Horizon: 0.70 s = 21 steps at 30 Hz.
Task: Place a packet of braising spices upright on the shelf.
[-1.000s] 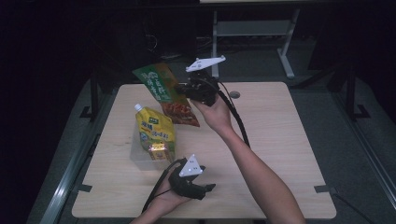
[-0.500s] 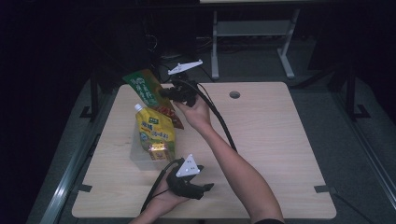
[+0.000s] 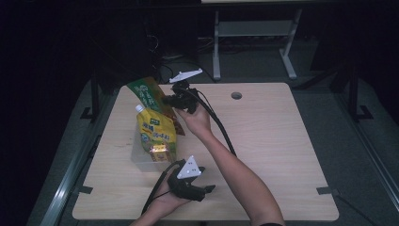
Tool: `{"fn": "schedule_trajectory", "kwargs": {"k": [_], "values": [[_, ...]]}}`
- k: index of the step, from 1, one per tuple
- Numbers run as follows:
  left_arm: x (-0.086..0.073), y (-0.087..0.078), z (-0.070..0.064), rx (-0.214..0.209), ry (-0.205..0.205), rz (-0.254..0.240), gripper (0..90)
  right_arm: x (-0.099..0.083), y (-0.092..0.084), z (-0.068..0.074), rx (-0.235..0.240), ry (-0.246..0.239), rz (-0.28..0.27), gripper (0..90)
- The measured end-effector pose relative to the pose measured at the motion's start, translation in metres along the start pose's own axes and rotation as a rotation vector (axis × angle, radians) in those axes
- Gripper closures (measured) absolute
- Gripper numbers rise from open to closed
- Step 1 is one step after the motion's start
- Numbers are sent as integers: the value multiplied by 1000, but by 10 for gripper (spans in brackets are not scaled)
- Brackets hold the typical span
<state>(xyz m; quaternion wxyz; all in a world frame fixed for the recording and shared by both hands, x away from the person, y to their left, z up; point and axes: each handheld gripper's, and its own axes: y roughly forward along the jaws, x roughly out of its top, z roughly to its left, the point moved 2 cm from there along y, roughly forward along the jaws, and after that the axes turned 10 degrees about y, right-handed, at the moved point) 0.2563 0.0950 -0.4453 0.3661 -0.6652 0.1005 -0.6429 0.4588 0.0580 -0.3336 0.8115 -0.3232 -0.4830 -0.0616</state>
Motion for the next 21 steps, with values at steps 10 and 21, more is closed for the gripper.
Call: {"fn": "schedule_trajectory", "kwargs": {"k": [10, 21], "values": [[0, -2, 0, 5, -2, -3, 306, -4, -1, -5, 9, -1, 43, 887], [1, -4, 2, 10, 10, 0, 306, -3, 17, -10, -7, 2, 158, 772]]}}
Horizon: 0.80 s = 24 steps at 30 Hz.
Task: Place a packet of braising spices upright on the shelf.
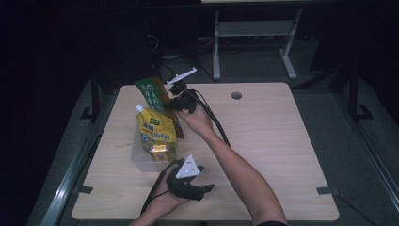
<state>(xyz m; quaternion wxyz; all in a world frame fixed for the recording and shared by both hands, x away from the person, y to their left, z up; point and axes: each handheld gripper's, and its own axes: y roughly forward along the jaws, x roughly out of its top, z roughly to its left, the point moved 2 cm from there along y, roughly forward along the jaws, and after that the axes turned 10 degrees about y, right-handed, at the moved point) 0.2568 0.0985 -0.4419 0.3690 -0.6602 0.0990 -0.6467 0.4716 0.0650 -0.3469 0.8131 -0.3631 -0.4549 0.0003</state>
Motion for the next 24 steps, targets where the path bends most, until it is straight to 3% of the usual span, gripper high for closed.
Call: {"fn": "schedule_trajectory", "kwargs": {"k": [2, 5, 7, 10, 24], "values": [[0, -1, 0, 2, -2, -2, 306, 2, 5, -1, 1, 8, 22, 770], [0, -1, 0, 3, -6, -9, 306, 2, 10, -2, 14, 35, 36, 870], [0, -1, 0, 3, -5, -9, 306, 2, 11, -2, 5, 24, 33, 883], [0, -1, -1, 3, -4, -10, 307, 2, 9, -2, 21, 55, 13, 894], [1, -1, -1, 2, 9, -7, 306, 4, 9, 13, 54, 39, -132, 895]]}}
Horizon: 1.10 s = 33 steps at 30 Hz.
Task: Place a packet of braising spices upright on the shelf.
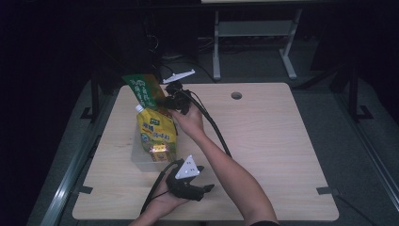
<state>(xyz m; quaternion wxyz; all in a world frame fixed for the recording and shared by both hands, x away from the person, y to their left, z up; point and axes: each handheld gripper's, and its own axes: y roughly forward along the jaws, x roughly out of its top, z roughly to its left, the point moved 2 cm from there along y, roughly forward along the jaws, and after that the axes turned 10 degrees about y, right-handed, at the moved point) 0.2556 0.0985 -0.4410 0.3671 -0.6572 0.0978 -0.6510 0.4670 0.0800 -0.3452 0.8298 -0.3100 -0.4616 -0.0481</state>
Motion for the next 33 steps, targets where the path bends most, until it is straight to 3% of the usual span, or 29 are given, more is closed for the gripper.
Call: {"fn": "schedule_trajectory", "kwargs": {"k": [5, 10, 15, 17, 29, 33], "values": [[0, 0, 0, -1, 2, 0, 306, -9, 6, -7, 8, 22, -38, 895], [0, 1, 0, -1, 1, -1, 306, -14, 8, -14, -26, 28, -36, 895], [0, 1, 0, -2, 2, 0, 306, -15, 8, -19, -38, 37, -30, 895], [0, 1, 0, -3, 7, 4, 307, -14, 7, -21, -28, 62, -40, 895], [0, 3, -1, -7, 11, 7, 307, -22, 10, -19, -37, 107, -55, 895], [1, 4, -2, -8, 10, 4, 307, -25, 9, -18, -49, 78, -54, 895]]}}
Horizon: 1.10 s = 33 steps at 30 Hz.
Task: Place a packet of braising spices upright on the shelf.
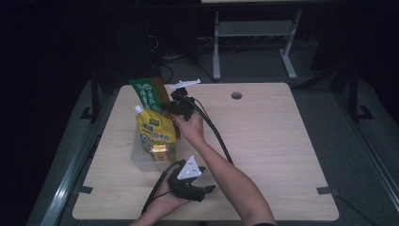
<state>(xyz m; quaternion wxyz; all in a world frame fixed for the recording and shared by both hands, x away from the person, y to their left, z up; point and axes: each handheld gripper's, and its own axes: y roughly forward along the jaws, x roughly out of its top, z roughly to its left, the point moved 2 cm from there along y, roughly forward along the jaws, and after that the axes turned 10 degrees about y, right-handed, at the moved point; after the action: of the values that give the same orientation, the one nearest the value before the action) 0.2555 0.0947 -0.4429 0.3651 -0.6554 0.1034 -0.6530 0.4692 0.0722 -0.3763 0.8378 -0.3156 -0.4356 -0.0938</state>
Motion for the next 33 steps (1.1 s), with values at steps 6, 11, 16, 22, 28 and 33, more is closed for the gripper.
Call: {"fn": "schedule_trajectory", "kwargs": {"k": [6, 11, 16, 22, 28, 33], "values": [[0, 0, 0, -1, 0, 2, 306, -5, 1, 1, -5, -21, 5, 894], [0, 0, -1, -2, 1, 4, 307, -9, -2, -2, -6, -30, 6, 894], [1, 1, -1, -1, 2, 3, 307, -11, -3, -2, -9, -43, 8, 894], [1, 1, -1, -1, 3, 2, 307, -13, -5, 0, -9, -58, 17, 894], [1, 1, -1, -1, 3, 4, 307, -16, -7, -4, -2, -61, 19, 894], [1, 1, -1, -2, 6, 5, 308, -16, -8, -5, 2, -67, 29, 893]]}}
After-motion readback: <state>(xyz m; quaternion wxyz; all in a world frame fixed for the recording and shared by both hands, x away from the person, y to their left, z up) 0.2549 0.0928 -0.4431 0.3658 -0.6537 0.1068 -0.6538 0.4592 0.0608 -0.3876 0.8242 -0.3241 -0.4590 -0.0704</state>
